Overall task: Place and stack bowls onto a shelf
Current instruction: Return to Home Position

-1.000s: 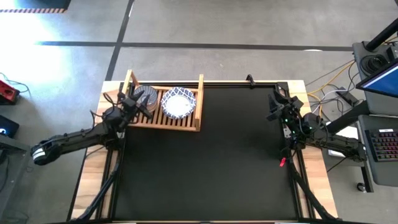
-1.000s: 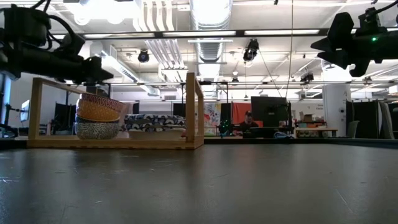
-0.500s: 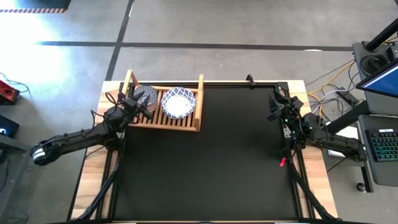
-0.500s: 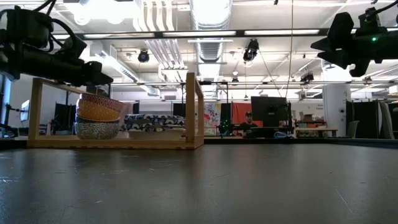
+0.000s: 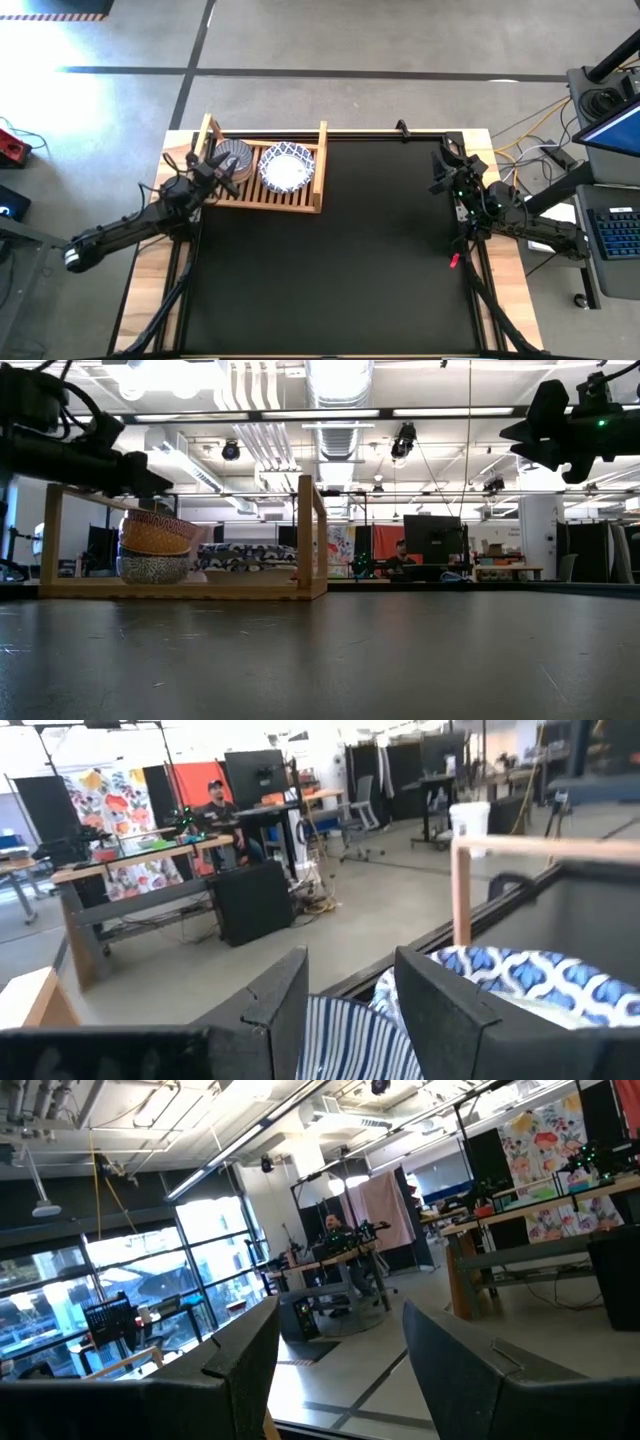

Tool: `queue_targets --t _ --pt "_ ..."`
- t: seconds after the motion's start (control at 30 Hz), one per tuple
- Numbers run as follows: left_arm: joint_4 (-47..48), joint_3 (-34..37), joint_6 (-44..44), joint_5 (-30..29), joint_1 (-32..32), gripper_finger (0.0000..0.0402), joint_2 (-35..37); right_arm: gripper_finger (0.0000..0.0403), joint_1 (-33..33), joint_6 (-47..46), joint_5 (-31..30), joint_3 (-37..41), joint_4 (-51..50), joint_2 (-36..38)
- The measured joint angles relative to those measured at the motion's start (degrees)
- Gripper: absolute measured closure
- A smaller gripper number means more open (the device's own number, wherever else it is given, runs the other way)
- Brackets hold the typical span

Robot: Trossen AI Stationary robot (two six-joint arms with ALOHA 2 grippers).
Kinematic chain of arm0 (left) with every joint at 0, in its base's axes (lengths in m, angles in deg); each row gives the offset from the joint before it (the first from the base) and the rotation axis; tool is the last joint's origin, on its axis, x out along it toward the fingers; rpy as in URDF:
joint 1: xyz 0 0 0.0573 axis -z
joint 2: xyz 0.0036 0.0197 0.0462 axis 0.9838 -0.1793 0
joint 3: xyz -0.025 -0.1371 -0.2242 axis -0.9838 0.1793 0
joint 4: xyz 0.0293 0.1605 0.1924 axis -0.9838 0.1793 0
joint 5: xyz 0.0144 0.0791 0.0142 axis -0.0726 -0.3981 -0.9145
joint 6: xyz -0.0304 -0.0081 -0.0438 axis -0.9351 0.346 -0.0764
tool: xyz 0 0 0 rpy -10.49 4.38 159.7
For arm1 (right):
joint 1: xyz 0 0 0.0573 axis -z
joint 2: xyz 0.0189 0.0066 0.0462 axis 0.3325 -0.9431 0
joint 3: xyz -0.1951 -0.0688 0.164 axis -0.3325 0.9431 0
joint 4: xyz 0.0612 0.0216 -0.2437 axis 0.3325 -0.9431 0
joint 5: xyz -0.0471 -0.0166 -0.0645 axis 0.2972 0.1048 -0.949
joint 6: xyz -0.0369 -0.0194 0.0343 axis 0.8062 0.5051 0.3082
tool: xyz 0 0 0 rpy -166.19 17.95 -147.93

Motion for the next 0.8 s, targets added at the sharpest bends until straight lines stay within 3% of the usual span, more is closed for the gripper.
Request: queue_targets --t 0.37,0.8 --pt "-0.3 0.0 -0.1 -0.5 2.6 0.0267 9.5 0.0202 0.0 0.0 0.0 0.0 0.0 0.0" --pt "-0.5 0.0 0.2 -0.4 5.1 0.0267 9.8 0.0202 0.0 0.0 0.0 0.0 0.0 0.0"
